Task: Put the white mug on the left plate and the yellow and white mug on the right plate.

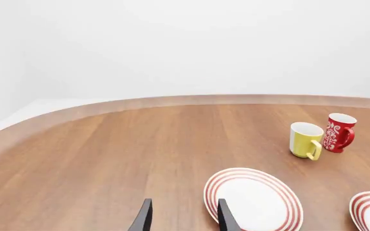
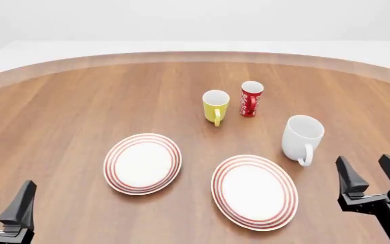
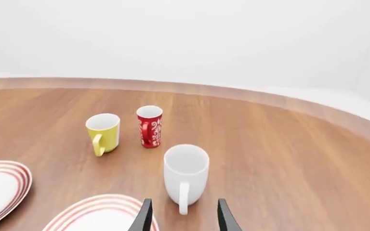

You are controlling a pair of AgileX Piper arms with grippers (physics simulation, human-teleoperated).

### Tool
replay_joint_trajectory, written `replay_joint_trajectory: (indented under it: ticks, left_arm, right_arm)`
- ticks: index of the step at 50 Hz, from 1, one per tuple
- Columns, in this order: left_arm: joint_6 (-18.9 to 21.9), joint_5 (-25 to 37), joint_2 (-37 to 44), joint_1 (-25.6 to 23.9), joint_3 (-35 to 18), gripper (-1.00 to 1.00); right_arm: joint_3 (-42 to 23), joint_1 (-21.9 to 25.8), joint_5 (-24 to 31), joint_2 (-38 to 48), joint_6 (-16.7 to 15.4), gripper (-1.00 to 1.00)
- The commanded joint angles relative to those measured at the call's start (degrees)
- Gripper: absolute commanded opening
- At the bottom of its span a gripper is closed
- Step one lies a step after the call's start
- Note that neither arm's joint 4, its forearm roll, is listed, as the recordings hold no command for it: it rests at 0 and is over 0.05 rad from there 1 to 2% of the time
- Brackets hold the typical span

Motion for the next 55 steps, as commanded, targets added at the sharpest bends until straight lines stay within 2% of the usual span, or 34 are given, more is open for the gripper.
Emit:
replay_joint_trajectory:
  ticks: [1,11,17,20,25,37,55]
  left_arm:
    - [0.0,0.0,0.0,0.0,0.0,1.0]
    - [0.0,0.0,0.0,0.0,0.0,1.0]
    - [0.0,0.0,0.0,0.0,0.0,1.0]
    - [0.0,0.0,0.0,0.0,0.0,1.0]
    - [0.0,0.0,0.0,0.0,0.0,1.0]
    - [0.0,0.0,0.0,0.0,0.0,1.0]
    - [0.0,0.0,0.0,0.0,0.0,1.0]
  right_arm:
    - [-1.9,0.4,-5.4,7.8,-0.6,1.0]
    - [-4.6,0.0,-9.4,16.0,-1.6,1.0]
    - [-6.1,0.3,-11.2,20.1,-1.0,1.0]
    - [-6.4,0.5,-11.7,20.7,0.3,1.0]
    - [-6.8,0.4,-13.7,23.7,0.1,1.0]
    - [-6.9,-1.6,-17.4,28.2,1.6,1.0]
    - [-6.8,-0.8,-24.4,38.0,2.4,1.0]
